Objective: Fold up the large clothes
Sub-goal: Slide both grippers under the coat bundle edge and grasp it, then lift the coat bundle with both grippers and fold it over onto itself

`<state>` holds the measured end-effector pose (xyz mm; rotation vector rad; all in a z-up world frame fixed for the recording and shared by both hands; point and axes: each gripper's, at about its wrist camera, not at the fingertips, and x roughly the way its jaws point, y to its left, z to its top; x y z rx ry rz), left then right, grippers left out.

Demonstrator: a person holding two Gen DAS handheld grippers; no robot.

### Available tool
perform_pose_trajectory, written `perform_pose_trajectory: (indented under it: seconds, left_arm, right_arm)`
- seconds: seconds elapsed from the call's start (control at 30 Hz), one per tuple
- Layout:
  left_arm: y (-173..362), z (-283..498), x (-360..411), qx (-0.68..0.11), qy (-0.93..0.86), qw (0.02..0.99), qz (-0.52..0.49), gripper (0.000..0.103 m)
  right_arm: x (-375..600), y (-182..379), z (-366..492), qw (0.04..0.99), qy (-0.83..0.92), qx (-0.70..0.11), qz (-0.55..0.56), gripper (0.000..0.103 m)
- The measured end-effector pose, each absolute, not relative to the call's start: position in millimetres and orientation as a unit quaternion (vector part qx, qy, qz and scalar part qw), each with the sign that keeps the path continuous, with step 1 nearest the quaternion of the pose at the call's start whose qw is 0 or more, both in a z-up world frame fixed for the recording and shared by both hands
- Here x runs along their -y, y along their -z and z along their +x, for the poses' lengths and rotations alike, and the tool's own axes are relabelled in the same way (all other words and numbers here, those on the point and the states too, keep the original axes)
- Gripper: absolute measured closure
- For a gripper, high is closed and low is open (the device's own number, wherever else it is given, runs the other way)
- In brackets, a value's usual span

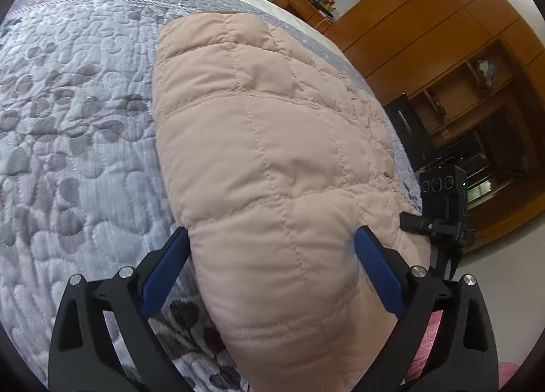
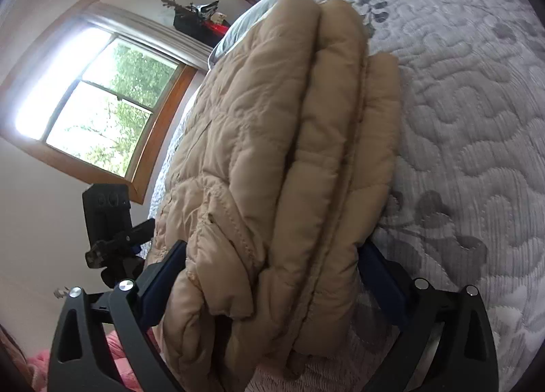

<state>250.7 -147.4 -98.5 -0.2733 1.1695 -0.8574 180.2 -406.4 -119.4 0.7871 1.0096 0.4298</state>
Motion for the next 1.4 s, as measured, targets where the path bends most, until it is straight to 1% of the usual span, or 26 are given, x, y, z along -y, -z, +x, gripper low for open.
perform_pose_trajectory:
  seconds: [0.03,0.07,0.1,0.13,0.17,0.2,0.23,0.27,0.3,0.37,0.53,0.77,0.93,1.1,1.13,1.2,1.3,1.33,1.37,1.4]
  left_arm:
    - [99,250,148,-0.529,0.396,0.74,-0.125,0.008]
    - [98,250,148,-0.525,0.399,0.741,-0.125,0.015]
    - [97,248,148,-0.518,0.4,0.746,-0.123,0.024]
    - [96,246,147,-0.513,0.4,0.749,-0.122,0.028]
    - [95,246,146,-0.51,0.401,0.751,-0.123,0.035]
    - [92,245,145,-0.505,0.403,0.753,-0.124,0.041]
    - [89,244,145,-0.5,0.405,0.755,-0.125,0.043]
    - [87,242,144,-0.495,0.406,0.758,-0.125,0.047]
    - [84,241,143,-0.491,0.405,0.761,-0.126,0.05]
    - [77,244,138,-0.483,0.402,0.767,-0.129,0.052]
    - [50,254,122,-0.448,0.395,0.791,-0.137,0.054]
    - [10,284,90,-0.386,0.357,0.84,-0.135,0.054]
    - [14,317,71,-0.365,0.322,0.862,-0.139,0.054]
    - [55,355,51,-0.39,0.294,0.862,-0.137,0.054]
    - [64,361,51,-0.401,0.29,0.859,-0.133,0.054]
    - [75,365,48,-0.402,0.294,0.857,-0.13,0.047]
    - [75,363,51,-0.402,0.297,0.858,-0.117,0.04]
    - [74,363,53,-0.404,0.294,0.859,-0.115,0.038]
    - [72,362,55,-0.407,0.288,0.859,-0.112,0.037]
    - [69,361,55,-0.41,0.284,0.86,-0.112,0.036]
  right_arm:
    - [400,119,181,0.784,-0.199,-0.467,0.358,0.012]
    - [396,118,181,0.786,-0.202,-0.466,0.354,0.021]
    - [393,117,183,0.786,-0.205,-0.465,0.353,0.026]
    - [390,115,183,0.788,-0.208,-0.462,0.35,0.034]
    - [387,112,183,0.793,-0.212,-0.458,0.342,0.045]
    - [384,106,184,0.8,-0.217,-0.449,0.334,0.05]
    - [380,101,182,0.807,-0.221,-0.441,0.324,0.057]
    - [375,92,181,0.818,-0.221,-0.433,0.307,0.06]
    - [370,85,181,0.827,-0.219,-0.427,0.293,0.061]
    - [363,70,183,0.837,-0.221,-0.419,0.276,0.064]
    - [341,31,200,0.862,-0.228,-0.395,0.221,0.065]
    - [295,-12,270,0.88,-0.248,-0.373,0.158,0.065]
    - [276,-5,323,0.88,-0.256,-0.379,0.132,0.065]
    - [268,35,361,0.865,-0.259,-0.41,0.133,0.065]
    - [269,45,365,0.86,-0.258,-0.419,0.138,0.064]
    - [271,66,369,0.849,-0.258,-0.433,0.157,0.061]
    - [283,80,366,0.835,-0.263,-0.442,0.196,0.054]
    - [284,80,368,0.832,-0.261,-0.445,0.202,0.049]
    - [288,81,366,0.829,-0.256,-0.45,0.21,0.042]
    - [291,81,365,0.824,-0.249,-0.457,0.222,0.04]
